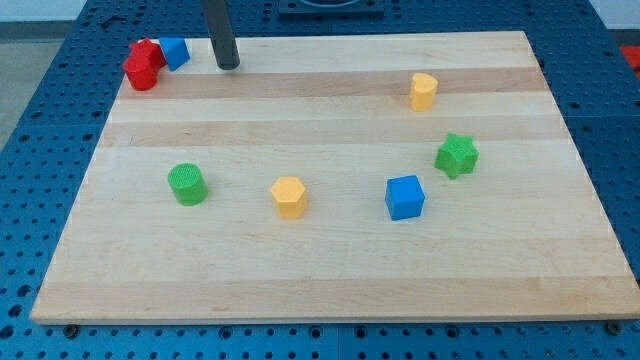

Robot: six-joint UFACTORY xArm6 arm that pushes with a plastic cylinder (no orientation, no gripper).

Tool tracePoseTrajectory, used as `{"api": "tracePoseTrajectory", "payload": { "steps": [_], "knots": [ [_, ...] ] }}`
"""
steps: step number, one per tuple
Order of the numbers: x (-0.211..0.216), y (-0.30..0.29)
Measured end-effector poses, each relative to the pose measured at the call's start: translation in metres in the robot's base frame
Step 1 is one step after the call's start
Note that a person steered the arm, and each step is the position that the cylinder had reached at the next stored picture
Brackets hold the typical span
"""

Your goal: Push blue cube towards right side of the yellow hexagon

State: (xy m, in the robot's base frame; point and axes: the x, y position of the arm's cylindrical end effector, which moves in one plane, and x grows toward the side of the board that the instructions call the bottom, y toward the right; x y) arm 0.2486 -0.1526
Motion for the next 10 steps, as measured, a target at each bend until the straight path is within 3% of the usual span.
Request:
{"api": "tracePoseTrajectory", "payload": {
  "steps": [4,6,9,10],
  "knots": [
    [0.115,0.146],
    [0.134,0.221],
    [0.138,0.382],
    [0.154,0.402]
  ]
}}
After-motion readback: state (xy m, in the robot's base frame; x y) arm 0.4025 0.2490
